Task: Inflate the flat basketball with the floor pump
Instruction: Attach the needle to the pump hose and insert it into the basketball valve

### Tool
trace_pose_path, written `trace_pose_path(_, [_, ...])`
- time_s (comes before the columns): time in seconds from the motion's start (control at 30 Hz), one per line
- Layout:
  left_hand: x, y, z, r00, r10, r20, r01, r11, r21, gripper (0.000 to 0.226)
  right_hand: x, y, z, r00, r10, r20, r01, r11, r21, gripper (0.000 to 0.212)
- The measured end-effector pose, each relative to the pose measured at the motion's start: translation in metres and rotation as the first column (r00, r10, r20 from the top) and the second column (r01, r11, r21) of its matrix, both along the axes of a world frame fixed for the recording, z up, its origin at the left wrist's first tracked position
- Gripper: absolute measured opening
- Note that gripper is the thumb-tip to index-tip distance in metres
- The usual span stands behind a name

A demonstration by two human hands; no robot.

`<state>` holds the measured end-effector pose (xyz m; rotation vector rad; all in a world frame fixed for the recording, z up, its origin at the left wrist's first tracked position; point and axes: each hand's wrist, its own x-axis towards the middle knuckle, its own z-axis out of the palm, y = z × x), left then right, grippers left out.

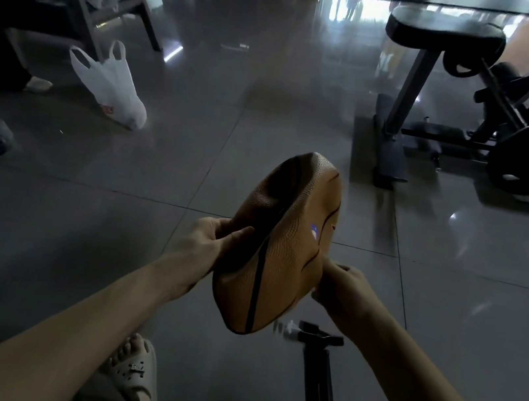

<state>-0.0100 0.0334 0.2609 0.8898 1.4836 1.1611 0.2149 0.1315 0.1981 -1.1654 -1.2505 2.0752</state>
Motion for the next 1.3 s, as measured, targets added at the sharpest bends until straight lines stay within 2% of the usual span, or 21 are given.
trace_pose_path(0.13, [0.022,-0.01,0.019,0.994,0.087,-0.068,-0.078,0.99,0.12,0.019,0.003,-0.002,0.006,0.983,-0.009,-0.184,0.01,1.0,0.003,0.026])
trace_pose_path(0.17, [0.025,-0.013,0.025,0.994,0.109,-0.032,-0.102,0.98,0.168,0.021,0.001,-0.006,0.006,0.978,0.0,-0.21,0.003,1.0,0.013,0.025])
trace_pose_path(0.23, [0.027,-0.015,0.04,0.976,0.176,0.13,-0.2,0.959,0.202,0.022,-0.006,-0.013,0.004,0.972,0.022,-0.235,-0.014,0.999,0.035,0.032])
trace_pose_path(0.3, [0.022,-0.014,0.049,0.927,0.238,0.289,-0.284,0.95,0.128,0.022,-0.011,-0.018,0.006,0.962,0.054,-0.269,-0.055,0.998,0.004,0.043])
trace_pose_path(0.37, [0.015,-0.012,0.055,0.941,0.169,0.293,-0.184,0.982,0.027,0.025,-0.011,-0.018,0.004,0.955,0.091,-0.284,-0.093,0.996,0.009,0.045])
trace_pose_path(0.43, [0.003,-0.01,0.056,0.972,0.043,0.233,-0.016,0.993,-0.114,0.026,-0.009,-0.018,0.004,0.951,0.105,-0.292,-0.109,0.994,0.005,0.041])
trace_pose_path(0.5, [-0.007,-0.005,0.052,0.982,-0.056,0.183,0.102,0.962,-0.254,0.038,-0.003,-0.014,0.0,0.955,0.154,-0.252,-0.156,0.988,0.011,0.033])
trace_pose_path(0.53, [-0.01,-0.003,0.047,0.987,-0.062,0.146,0.105,0.946,-0.306,0.045,-0.002,-0.013,-0.004,0.964,0.204,-0.168,-0.198,0.979,0.054,0.031])
trace_pose_path(0.6, [-0.01,0.002,0.035,0.999,-0.009,0.032,0.019,0.943,-0.332,0.049,-0.002,-0.013,-0.005,0.943,0.296,0.15,-0.323,0.924,0.206,0.037])
trace_pose_path(0.63, [-0.008,0.003,0.029,0.999,0.009,-0.046,-0.022,0.955,-0.296,0.044,-0.004,-0.011,-0.002,0.906,0.262,0.333,-0.359,0.891,0.278,0.042])
trace_pose_path(0.67, [-0.005,0.004,0.025,0.988,0.009,-0.155,-0.048,0.968,-0.246,0.036,-0.007,-0.01,0.002,0.878,0.164,0.451,-0.342,0.873,0.349,0.048])
trace_pose_path(0.7, [-0.003,0.003,0.02,0.959,0.007,-0.283,-0.064,0.979,-0.192,0.028,-0.009,-0.01,0.008,0.878,0.057,0.476,-0.28,0.867,0.412,0.054])
trace_pose_path(0.77, [-0.002,0.002,0.013,0.868,0.024,-0.497,-0.089,0.99,-0.108,0.021,-0.015,-0.006,0.027,0.952,-0.049,0.302,-0.094,0.892,0.441,0.059])
trace_pose_path(0.8, [-0.002,0.001,0.01,0.839,0.04,-0.542,-0.099,0.992,-0.08,0.02,-0.019,-0.005,0.034,0.979,-0.033,0.202,-0.053,0.912,0.406,0.061])
trace_pose_path(0.9, [0.001,0.002,0.012,0.828,0.098,-0.552,-0.114,0.993,0.004,0.017,-0.022,-0.007,0.048,0.998,0.061,0.019,-0.064,0.953,0.295,0.075])
trace_pose_path(1.0, [0.003,0.004,0.017,0.77,0.153,-0.62,-0.128,0.988,0.084,0.019,-0.024,-0.013,0.059,0.997,0.082,0.001,-0.079,0.959,0.273,0.089])
trace_pose_path(1.07, [0.004,0.005,0.016,0.717,0.165,-0.678,-0.124,0.986,0.109,0.025,-0.028,-0.016,0.064,0.995,0.082,0.058,-0.096,0.939,0.329,0.074])
trace_pose_path(1.1, [0.005,0.006,0.016,0.724,0.157,-0.672,-0.12,0.988,0.101,0.024,-0.028,-0.015,0.062,0.995,0.06,0.084,-0.087,0.931,0.354,0.058])
trace_pose_path(1.17, [0.006,0.005,0.018,0.823,0.128,-0.553,-0.107,0.992,0.069,0.022,-0.025,-0.013,0.055,0.995,0.008,0.1,-0.038,0.954,0.296,0.031])
trace_pose_path(1.23, [0.008,0.002,0.025,0.933,0.118,-0.341,-0.104,0.993,0.061,0.019,-0.02,-0.012,0.049,1.0,-0.006,0.008,0.005,0.99,0.141,0.025])
trace_pose_path(1.3, [0.01,0.0,0.035,0.988,0.122,-0.097,-0.115,0.99,0.079,0.024,-0.017,-0.013,0.047,0.991,0.0,-0.13,0.002,1.0,0.01,0.026])
